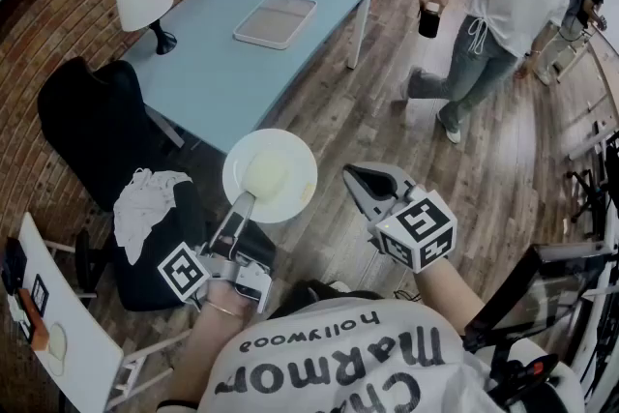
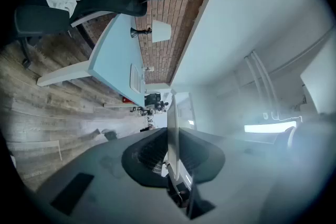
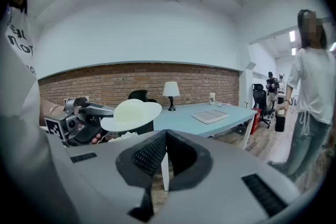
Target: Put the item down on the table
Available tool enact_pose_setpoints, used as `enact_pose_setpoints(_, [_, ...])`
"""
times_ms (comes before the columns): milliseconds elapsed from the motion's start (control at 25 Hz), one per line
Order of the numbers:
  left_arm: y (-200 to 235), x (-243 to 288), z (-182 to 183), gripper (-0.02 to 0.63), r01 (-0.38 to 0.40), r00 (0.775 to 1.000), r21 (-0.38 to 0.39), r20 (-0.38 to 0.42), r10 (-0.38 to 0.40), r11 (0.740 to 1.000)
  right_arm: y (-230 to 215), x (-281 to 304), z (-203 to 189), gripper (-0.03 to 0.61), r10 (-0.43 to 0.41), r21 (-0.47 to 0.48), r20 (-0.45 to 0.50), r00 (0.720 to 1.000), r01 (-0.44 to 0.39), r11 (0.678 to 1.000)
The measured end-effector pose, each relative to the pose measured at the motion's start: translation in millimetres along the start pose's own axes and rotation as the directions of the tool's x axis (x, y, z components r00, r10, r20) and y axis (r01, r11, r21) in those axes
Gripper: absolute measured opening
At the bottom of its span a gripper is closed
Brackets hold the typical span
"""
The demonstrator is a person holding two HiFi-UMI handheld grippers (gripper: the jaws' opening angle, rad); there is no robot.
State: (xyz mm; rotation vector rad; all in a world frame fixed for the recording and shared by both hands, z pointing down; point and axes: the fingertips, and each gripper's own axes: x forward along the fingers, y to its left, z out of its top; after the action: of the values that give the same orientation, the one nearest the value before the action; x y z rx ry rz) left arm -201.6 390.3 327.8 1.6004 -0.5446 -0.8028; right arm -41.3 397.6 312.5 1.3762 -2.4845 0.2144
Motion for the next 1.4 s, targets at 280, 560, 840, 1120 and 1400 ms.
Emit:
enact_pose_setpoints(280, [-4, -2, 8, 0.038, 0.007, 1.000, 0.000, -0.006, -0.007, 1.000, 3, 4, 10, 0.011, -0.007, 0.014, 0.048, 0.999, 0.007, 1.000])
enact_pose_setpoints(560, [1, -14, 27, 0.038, 0.019, 0.999, -0.005, -0.050, -0.020, 1.000, 24, 12, 8, 0.011, -0.065, 0.015, 0.060, 0.996, 0.065, 0.998])
enact_pose_setpoints(840, [14, -5, 35, 0.038, 0.009, 0.998, -0.039, -0.058, -0.011, 0.999, 10, 23, -1, 0.011, -0.097, 0.037, 0.030, 0.995, 0.096, 0.995])
enact_pose_setpoints(1120, [27, 25, 47, 0.038, 0.007, 0.999, -0.046, -0.047, -0.009, 0.999, -19, 46, -2, 0.011, -0.096, 0.031, 0.009, 0.995, 0.096, 0.995])
enact_pose_setpoints(1400, [37, 79, 54, 0.038, 0.005, 1.000, -0.039, -0.017, -0.006, 0.999, -77, 71, 8, 0.011, -0.075, 0.026, 0.011, 0.997, 0.075, 0.997])
